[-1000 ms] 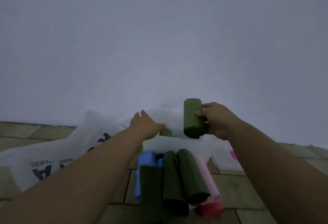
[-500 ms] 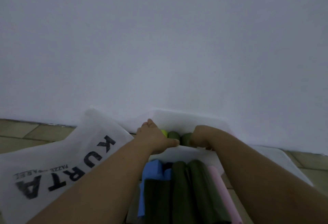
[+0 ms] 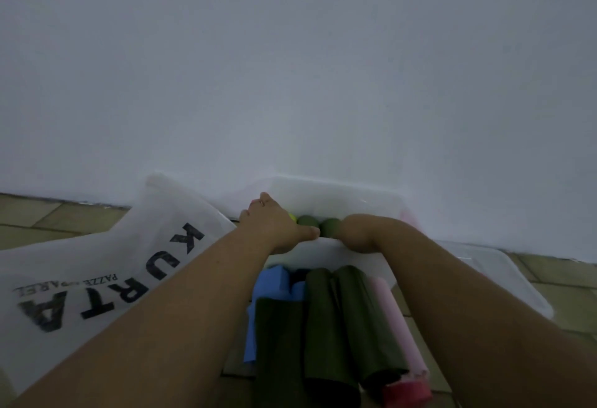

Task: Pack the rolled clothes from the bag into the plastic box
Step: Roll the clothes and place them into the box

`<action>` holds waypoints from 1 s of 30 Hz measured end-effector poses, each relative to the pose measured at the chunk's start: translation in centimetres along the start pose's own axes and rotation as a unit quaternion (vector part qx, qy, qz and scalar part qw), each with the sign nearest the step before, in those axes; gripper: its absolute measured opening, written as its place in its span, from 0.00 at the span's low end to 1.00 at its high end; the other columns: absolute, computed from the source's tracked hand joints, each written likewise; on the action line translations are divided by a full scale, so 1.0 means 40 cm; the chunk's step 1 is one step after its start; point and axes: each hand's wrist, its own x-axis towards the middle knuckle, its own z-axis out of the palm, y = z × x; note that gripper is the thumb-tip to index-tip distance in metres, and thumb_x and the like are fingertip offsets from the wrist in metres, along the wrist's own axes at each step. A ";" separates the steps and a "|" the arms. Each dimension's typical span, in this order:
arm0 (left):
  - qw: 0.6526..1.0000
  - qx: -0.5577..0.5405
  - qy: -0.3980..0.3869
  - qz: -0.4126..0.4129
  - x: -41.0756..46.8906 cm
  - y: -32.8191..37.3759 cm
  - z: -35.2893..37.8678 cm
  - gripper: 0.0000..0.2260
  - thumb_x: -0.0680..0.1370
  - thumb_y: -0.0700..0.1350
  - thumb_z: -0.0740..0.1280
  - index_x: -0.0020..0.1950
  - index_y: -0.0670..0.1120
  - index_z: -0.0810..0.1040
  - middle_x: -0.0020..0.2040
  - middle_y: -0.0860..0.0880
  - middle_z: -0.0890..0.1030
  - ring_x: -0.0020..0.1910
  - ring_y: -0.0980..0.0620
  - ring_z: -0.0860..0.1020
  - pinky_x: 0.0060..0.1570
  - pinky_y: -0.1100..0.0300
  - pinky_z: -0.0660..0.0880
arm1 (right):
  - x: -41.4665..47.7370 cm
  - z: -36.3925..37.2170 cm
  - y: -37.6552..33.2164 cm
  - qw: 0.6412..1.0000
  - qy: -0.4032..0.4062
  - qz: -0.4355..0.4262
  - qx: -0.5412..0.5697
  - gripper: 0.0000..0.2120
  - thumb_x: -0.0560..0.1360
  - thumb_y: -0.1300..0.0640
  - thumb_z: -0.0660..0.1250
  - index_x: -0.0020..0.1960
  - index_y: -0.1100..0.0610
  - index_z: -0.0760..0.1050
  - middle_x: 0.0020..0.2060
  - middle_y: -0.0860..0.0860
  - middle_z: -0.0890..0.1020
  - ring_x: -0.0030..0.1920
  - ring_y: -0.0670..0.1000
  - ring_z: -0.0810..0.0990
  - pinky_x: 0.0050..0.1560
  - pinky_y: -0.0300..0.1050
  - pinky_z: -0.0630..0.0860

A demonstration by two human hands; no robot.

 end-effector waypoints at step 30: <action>0.970 0.198 -0.142 0.008 -0.475 -0.247 0.111 0.41 0.72 0.61 0.64 0.77 0.49 0.46 0.77 0.46 0.48 0.75 0.47 0.52 0.70 0.49 0.59 | -0.384 0.364 0.100 0.925 0.177 0.053 0.331 0.44 0.61 0.52 0.77 0.72 0.47 0.59 0.62 0.51 0.72 0.56 0.51 0.75 0.56 0.42 0.73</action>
